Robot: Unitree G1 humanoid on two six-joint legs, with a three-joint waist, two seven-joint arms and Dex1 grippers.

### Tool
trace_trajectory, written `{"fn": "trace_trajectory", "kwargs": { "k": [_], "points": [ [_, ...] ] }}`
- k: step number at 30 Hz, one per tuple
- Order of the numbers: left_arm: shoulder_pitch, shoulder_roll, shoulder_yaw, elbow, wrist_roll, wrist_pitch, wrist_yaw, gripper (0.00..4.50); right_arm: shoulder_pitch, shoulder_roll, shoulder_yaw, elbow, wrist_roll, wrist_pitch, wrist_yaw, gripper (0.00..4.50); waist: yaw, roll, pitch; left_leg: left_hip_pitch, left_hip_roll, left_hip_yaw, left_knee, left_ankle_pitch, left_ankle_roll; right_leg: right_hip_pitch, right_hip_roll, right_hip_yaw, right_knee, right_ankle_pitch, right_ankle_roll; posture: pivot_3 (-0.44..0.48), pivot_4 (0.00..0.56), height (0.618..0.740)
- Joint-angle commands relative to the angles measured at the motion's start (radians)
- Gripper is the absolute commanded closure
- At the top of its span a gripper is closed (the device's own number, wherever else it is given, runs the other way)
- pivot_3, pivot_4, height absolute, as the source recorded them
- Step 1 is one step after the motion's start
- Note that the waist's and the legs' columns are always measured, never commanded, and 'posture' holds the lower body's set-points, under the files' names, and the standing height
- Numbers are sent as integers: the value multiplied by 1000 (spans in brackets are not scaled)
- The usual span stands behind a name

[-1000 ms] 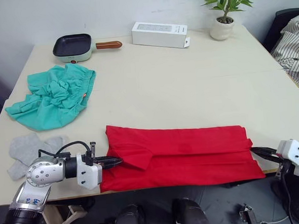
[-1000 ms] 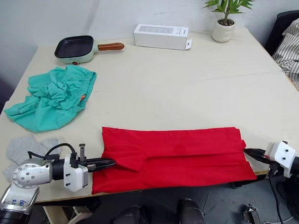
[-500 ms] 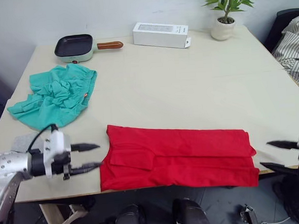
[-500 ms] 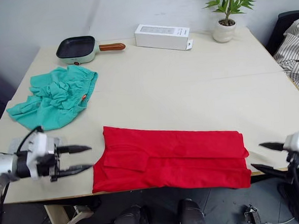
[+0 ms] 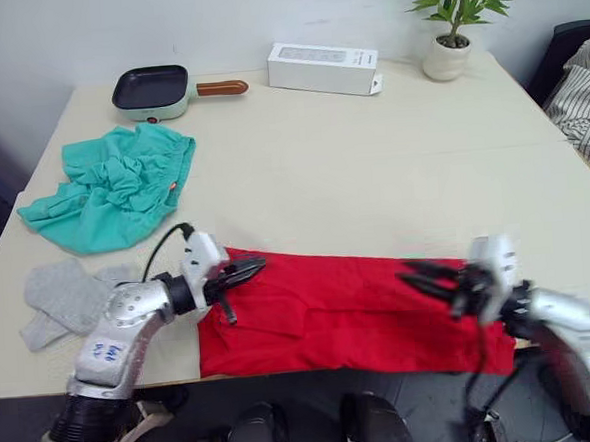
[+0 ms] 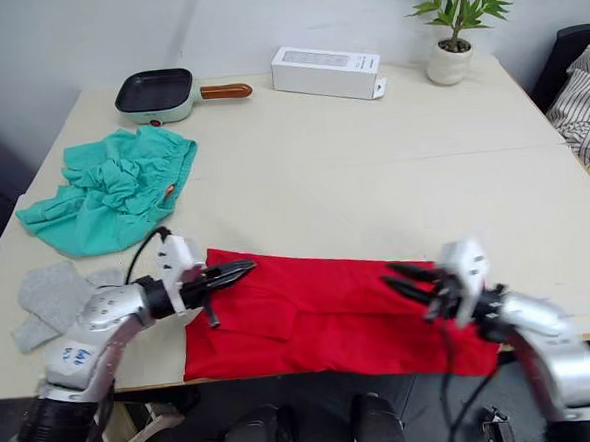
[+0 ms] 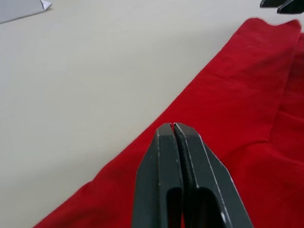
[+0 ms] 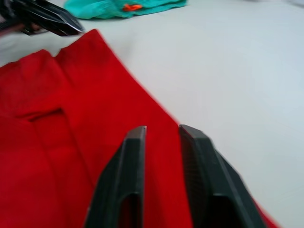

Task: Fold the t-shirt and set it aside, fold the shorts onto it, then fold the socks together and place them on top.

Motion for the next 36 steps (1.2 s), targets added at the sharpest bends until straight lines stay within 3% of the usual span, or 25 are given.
{"fn": "trace_trajectory", "kwargs": {
  "k": [1, 6, 10, 16, 23, 26, 28, 29, 32, 36],
  "points": [
    [6, -42, -1, 43, 76, -18, 90, 4500, 15, 60, 105, -15, -151, -72, -108, 4492, 1, 0, 0, 0, 0, 0, 1, 0, 0, 0, 0, 0, 0, 0, 0, 0, 150, 740],
    [19, -53, -16, 103, 179, -14, 157, 4500, 31, 128, 104, 75, -253, -121, -249, 4492, 1, -3, -2, 0, 0, 0, 0, 0, 0, 0, 0, -1, 0, 0, 0, 0, 150, 740],
    [18, -61, 25, 119, 167, -3, 165, 4500, 48, 133, -60, 184, -203, -153, -320, 4492, 2, -5, -5, 1, 0, 0, 0, 0, 0, 1, -1, 0, 0, 0, 0, 0, 150, 740],
    [-7, -68, 80, 189, 144, -45, 146, 4500, 103, 46, -240, 349, -147, -285, -257, 4492, 1, -8, -8, 1, 0, -1, 0, -1, 1, 2, -1, 0, 0, 0, 0, 0, 150, 740],
    [-28, -57, 82, 259, 84, -124, -10, 4500, 72, 28, -395, 467, -36, -313, -227, 4492, -1, -8, -8, 2, 1, -1, 0, 0, 1, 2, -1, 0, 0, 0, -1, 0, 150, 740],
    [-13, -64, 126, 235, -21, -83, -85, 4500, 55, 6, -425, 383, 111, -202, -150, 4492, -4, -7, -8, 2, 1, 0, -1, 0, 1, 1, -2, 1, 0, 0, -1, 0, 150, 740],
    [2, -30, 125, 200, -59, -89, -177, 4500, 39, -77, -423, 306, 213, -69, -49, 4492, -8, -5, -7, 2, 2, 0, -1, 0, 1, 1, -3, 1, 0, 0, -1, 0, 150, 740],
    [12, -14, 127, 178, -75, -102, -220, 4324, 35, -137, -413, 292, 235, -15, 14, 4500, -9, -4, -7, 1, 2, 0, -1, 0, 1, 1, -4, 1, 0, 0, -1, 0, 150, 740],
    [29, 22, 145, 99, -143, -126, -324, 3654, -11, -320, -351, 383, 175, 19, 198, 3917, -9, -4, -7, 1, 2, -1, -1, 0, 2, 1, -5, 1, 0, 0, -1, 0, 150, 740],
    [61, 72, 147, 1, -183, -159, -428, 2421, -165, -469, -196, 605, 53, -16, 420, 2590, -7, -5, -7, 2, 2, -1, 0, -1, 2, 2, -4, -1, -1, -1, -2, 0, 150, 740]
  ]
}}
